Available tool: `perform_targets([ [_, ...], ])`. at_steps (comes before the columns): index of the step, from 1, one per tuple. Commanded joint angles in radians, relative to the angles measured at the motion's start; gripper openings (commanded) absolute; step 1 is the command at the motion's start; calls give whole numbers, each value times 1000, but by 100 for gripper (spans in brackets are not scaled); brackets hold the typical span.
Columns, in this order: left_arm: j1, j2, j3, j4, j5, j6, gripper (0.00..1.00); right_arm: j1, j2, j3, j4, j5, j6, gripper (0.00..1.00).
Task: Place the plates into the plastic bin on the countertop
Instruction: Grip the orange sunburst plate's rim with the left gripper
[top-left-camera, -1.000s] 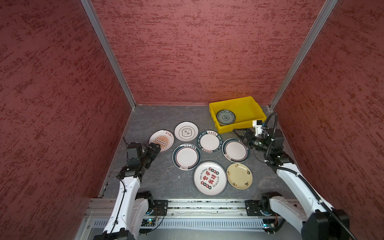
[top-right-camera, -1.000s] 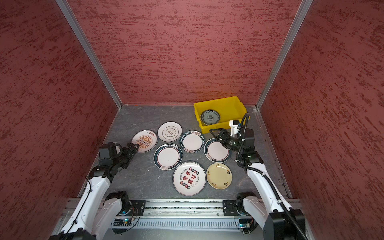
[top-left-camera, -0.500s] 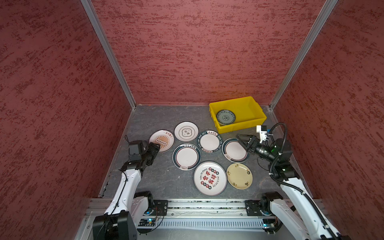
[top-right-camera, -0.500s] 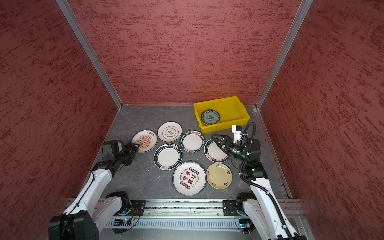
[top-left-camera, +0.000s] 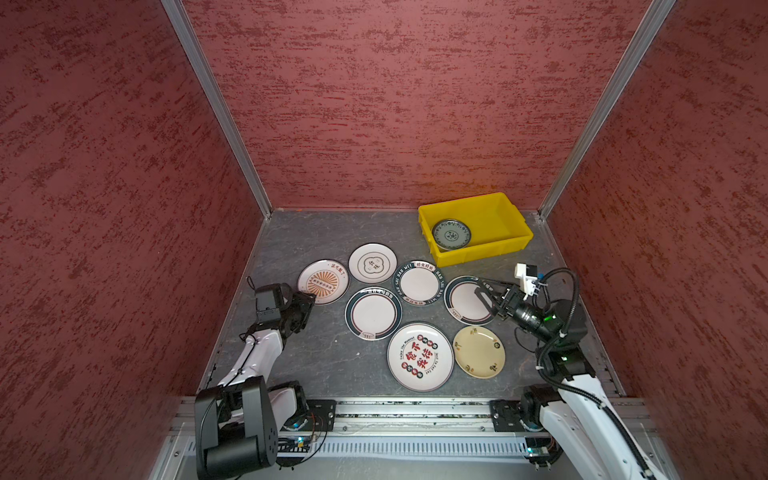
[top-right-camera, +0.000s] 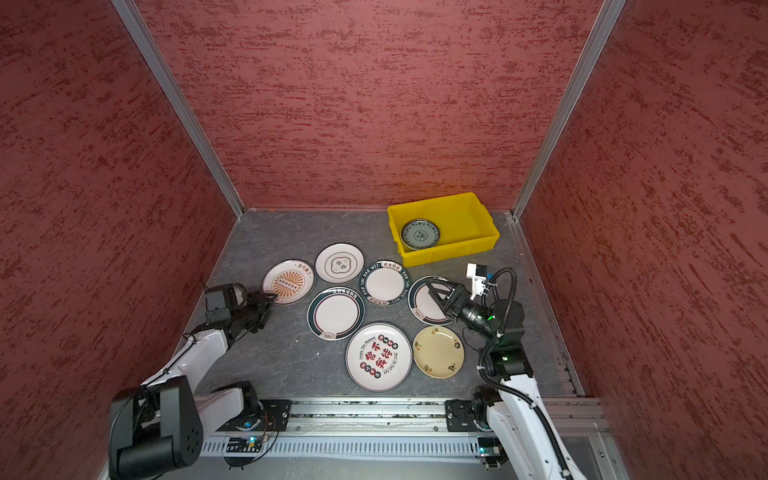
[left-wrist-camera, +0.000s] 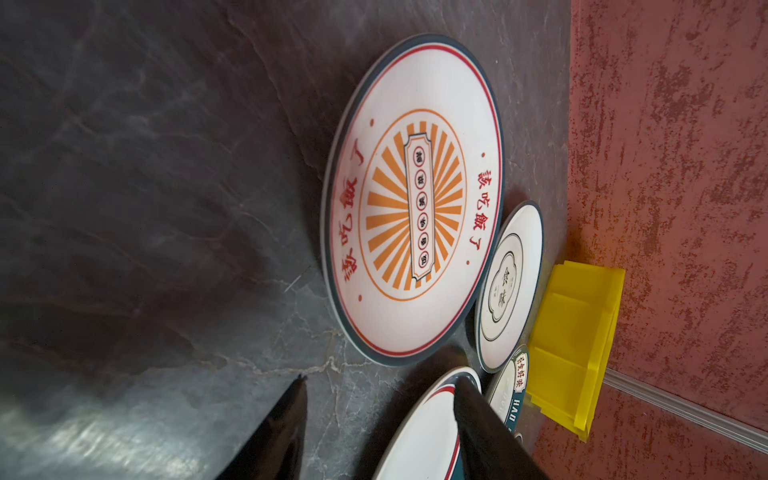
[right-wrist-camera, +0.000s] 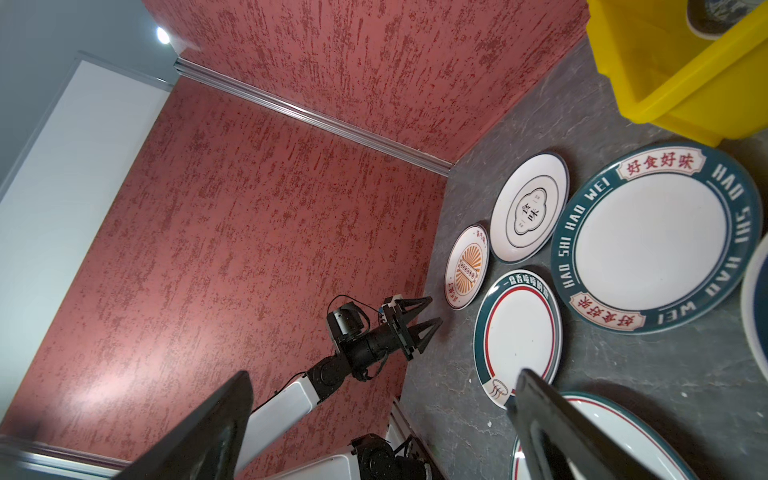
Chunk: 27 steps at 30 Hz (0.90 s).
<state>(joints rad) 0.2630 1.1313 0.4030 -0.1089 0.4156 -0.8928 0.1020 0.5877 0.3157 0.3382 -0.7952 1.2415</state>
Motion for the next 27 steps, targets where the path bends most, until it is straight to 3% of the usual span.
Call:
perform_targets([
  [1,29,49,-13,89,52,16,56,3,-16,-26,88,17,55,99],
  [8,67,158,-41,193,92,7,51,6,-9,-12,45,22,31,99],
  [11,71,204,-46,241,97,-1,43,5,13,-13,47,31,31,99],
  [20,71,358,-43,364,108,-30,37,7,70,10,56,24,3,99],
  [24,80,431,-39,413,134,-43,19,7,84,10,50,39,-1,99],
  [27,87,459,-42,422,134,-35,17,10,99,13,53,34,-2,99],
])
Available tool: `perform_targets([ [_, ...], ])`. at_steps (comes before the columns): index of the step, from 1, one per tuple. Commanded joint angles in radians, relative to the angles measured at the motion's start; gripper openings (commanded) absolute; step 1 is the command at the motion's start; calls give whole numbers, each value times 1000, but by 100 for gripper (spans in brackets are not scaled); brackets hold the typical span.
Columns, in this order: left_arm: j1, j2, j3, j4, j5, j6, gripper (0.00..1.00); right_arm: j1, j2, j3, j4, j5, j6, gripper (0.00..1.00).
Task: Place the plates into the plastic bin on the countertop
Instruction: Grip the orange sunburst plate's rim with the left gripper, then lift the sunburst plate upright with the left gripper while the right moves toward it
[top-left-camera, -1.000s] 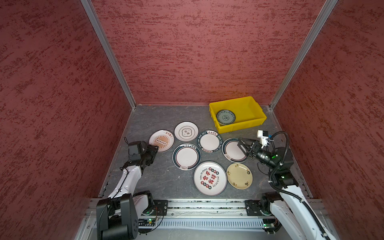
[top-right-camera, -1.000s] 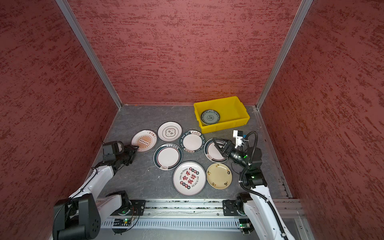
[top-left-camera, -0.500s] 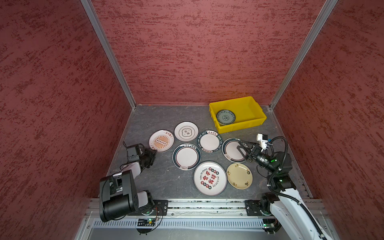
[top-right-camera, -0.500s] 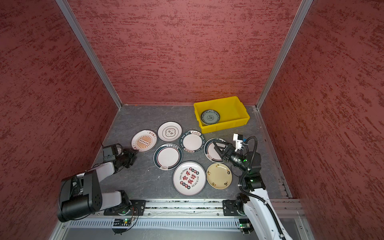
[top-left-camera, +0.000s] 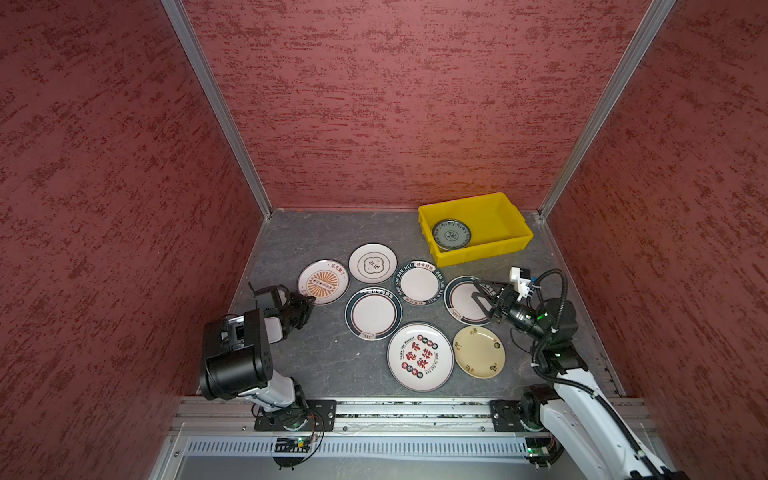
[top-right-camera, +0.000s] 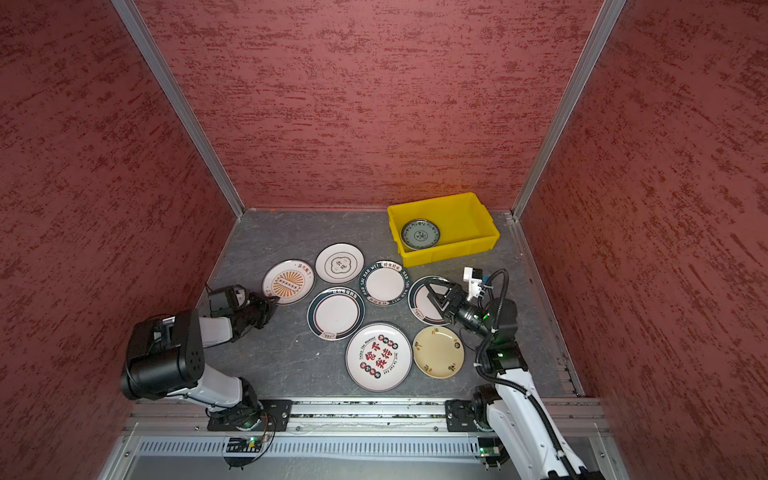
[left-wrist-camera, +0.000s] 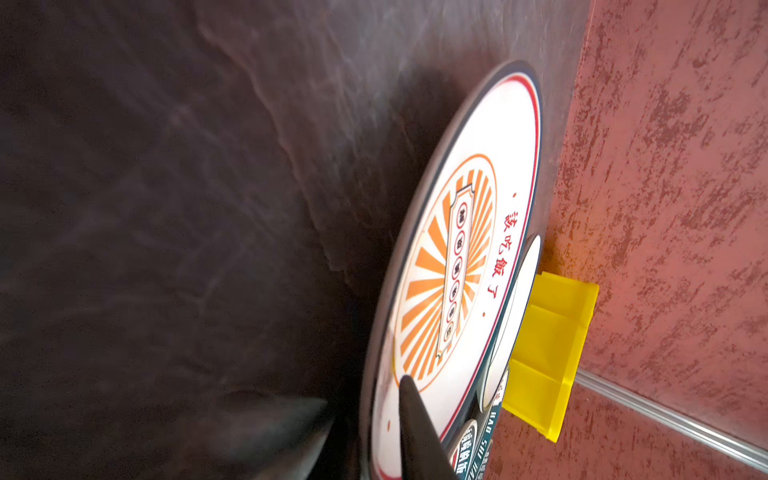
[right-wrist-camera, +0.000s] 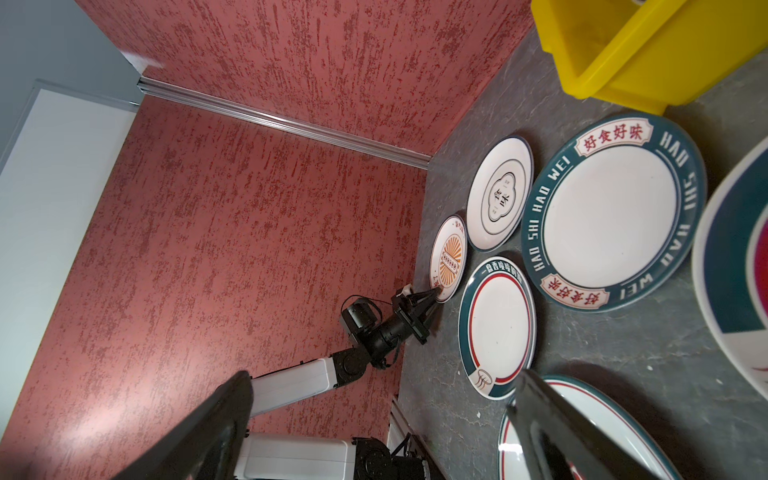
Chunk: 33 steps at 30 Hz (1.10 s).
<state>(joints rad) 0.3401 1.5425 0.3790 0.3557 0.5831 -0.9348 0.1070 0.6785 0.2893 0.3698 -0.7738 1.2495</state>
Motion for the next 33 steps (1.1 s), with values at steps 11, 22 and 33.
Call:
perform_targets([
  [11,19,58,-23,-43,-17,36,0,6,63,53,12,19,-33,99],
  [22,41,-76,-37,-144,-18,71,0,13,91,93,-33,46,-71,99],
  [33,64,-342,-35,-327,13,83,0,76,98,118,-104,155,-122,99],
])
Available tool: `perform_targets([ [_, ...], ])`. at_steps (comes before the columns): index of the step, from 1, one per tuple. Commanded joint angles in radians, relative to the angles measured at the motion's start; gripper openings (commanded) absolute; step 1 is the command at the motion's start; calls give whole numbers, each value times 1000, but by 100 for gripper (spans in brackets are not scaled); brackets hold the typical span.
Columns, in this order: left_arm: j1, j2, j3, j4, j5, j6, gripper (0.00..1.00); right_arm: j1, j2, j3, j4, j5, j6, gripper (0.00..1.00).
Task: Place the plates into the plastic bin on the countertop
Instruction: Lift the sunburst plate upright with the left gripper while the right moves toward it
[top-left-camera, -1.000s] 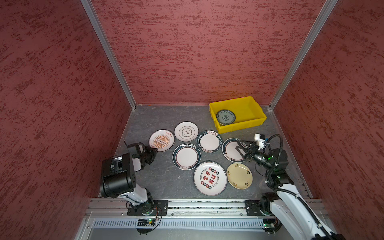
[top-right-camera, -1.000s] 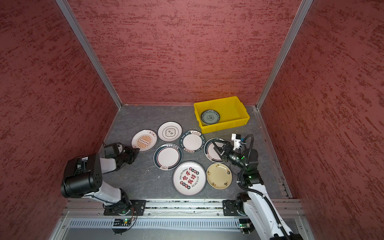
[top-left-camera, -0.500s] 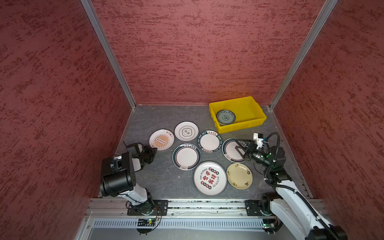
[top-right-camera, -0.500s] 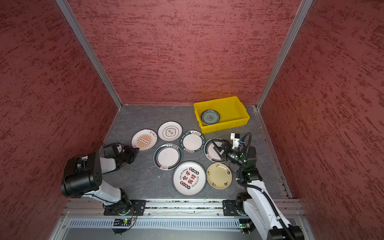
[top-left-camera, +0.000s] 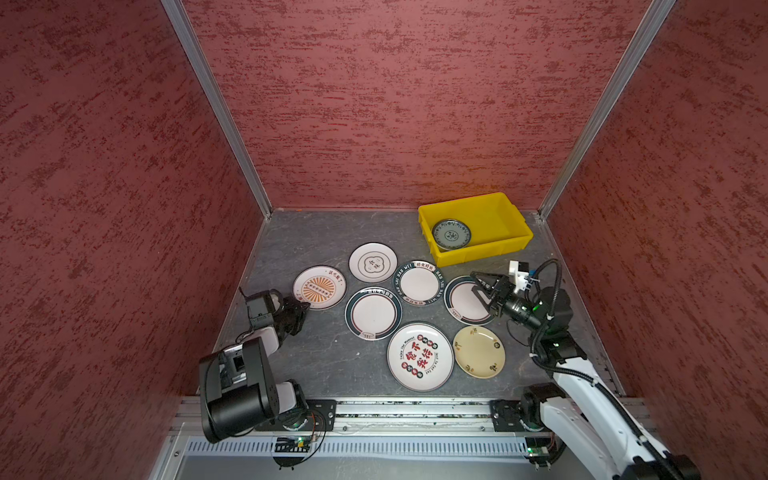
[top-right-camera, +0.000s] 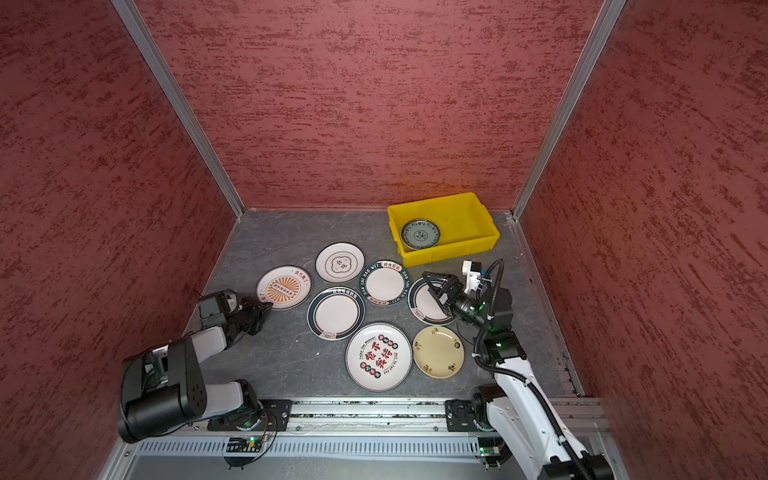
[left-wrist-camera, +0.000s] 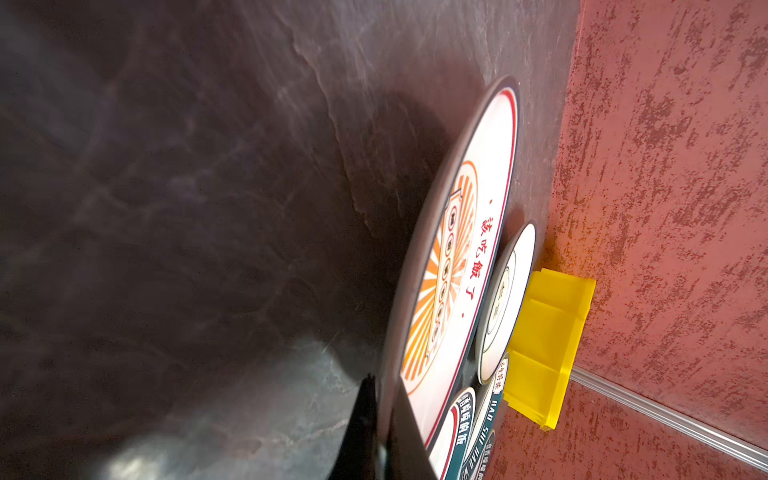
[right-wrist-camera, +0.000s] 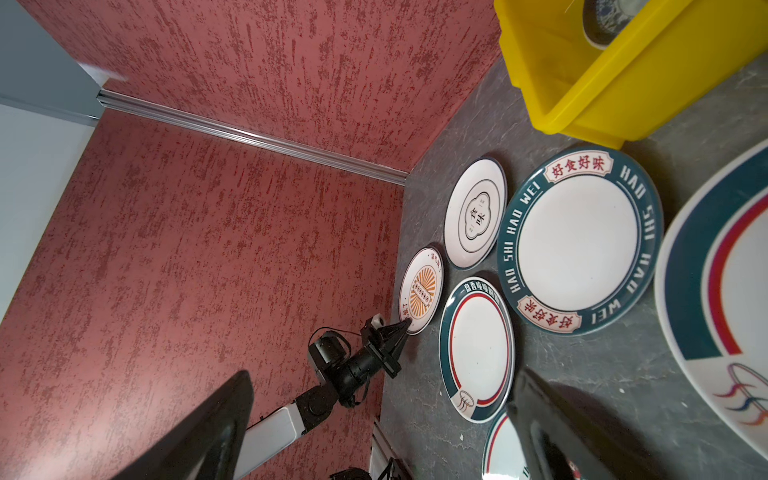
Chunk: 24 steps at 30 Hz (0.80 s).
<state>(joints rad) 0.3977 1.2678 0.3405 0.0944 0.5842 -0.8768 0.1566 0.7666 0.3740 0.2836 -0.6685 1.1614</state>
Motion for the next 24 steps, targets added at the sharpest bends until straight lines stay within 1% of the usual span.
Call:
perform_targets([
  [1,8,-102,8,-96,13,27,0,45,19,36,-18,64,-41,98],
  [5,15,-251,29,-227,5,55,0,126,68,50,19,102,-46,99],
  [9,37,-384,53,-360,-41,108,0,193,115,64,56,131,-75,99],
  [11,56,-423,72,-421,-30,129,0,217,149,70,69,150,-92,99],
  [14,79,-473,94,-479,11,136,0,255,222,108,75,141,-118,99],
  [19,84,-547,122,-541,45,109,0,318,321,165,118,163,-149,99],
  [22,85,-588,124,-567,23,103,0,324,397,221,125,124,-172,99],
  [24,86,-599,130,-580,32,96,0,329,436,250,124,105,-184,99],
])
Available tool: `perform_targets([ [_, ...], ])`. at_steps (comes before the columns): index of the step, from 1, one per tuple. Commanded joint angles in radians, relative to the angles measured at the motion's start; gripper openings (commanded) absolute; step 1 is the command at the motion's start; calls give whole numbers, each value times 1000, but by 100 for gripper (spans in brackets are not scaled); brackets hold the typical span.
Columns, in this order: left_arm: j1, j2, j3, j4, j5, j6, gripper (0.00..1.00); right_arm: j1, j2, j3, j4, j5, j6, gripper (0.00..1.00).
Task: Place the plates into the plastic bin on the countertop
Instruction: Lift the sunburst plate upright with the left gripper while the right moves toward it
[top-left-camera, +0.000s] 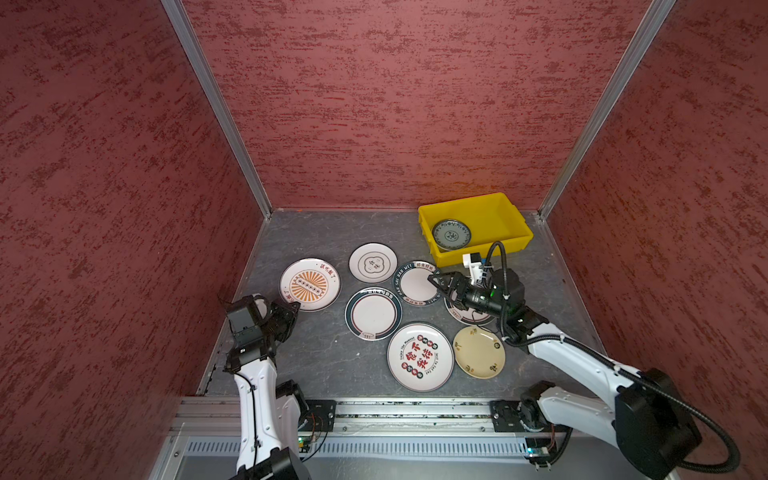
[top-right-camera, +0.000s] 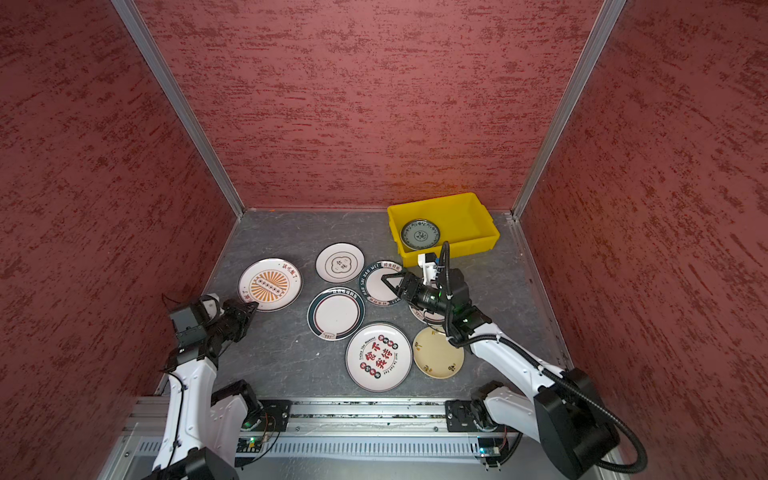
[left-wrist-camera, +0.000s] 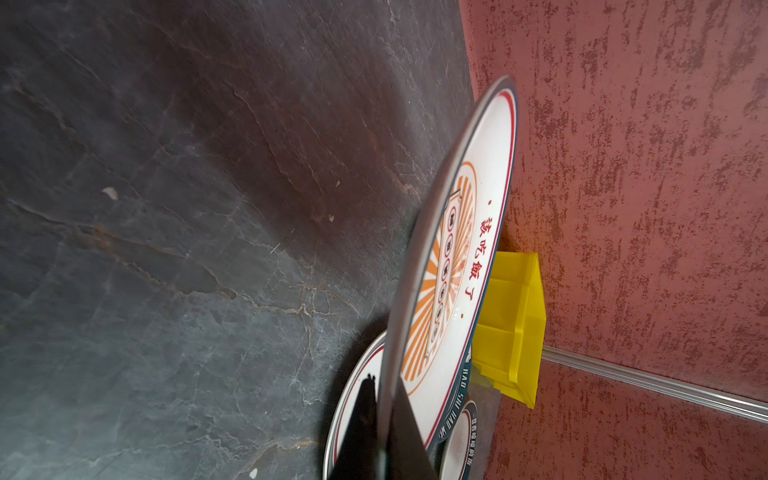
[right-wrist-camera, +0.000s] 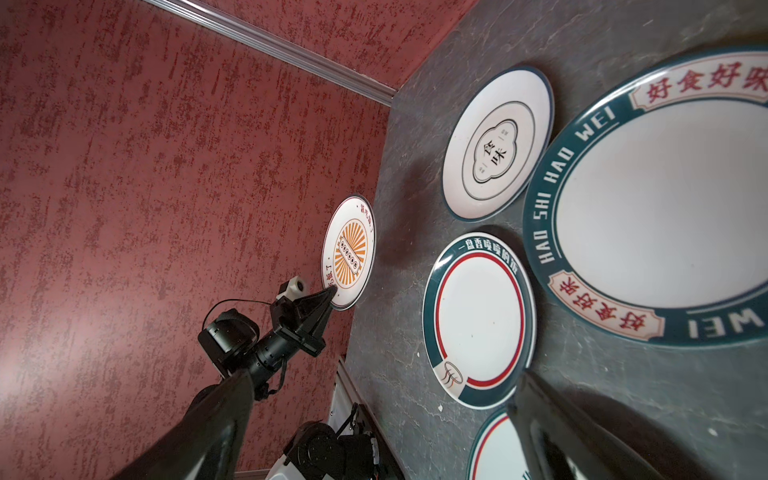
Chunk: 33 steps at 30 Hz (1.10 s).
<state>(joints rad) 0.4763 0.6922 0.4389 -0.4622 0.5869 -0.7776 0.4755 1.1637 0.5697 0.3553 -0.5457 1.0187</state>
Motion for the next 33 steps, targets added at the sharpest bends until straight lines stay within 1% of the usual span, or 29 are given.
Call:
perform_targets([
  [1,7,-28,32,-28,38,-9,0,15,55,67,53,-19,-47,99],
  [7,-4,-94,26,-54,73,-71,0,73,155,97,122,-6,-34,99],
  [9,-20,-120,24,-66,59,-73,0,101,199,108,165,4,-19,99],
  [12,-45,-134,13,-79,41,-74,0,132,276,149,203,-21,-6,99],
  [16,-84,-149,9,-78,40,-103,0,145,353,182,235,-37,12,99],
  [22,-214,-186,22,-77,-45,-158,0,169,396,206,254,-37,20,99],
  [27,-313,-174,34,-58,-101,-190,0,174,412,206,287,-45,49,98],
  [33,-415,-161,13,-7,-161,-247,0,178,417,212,278,-42,57,98],
])
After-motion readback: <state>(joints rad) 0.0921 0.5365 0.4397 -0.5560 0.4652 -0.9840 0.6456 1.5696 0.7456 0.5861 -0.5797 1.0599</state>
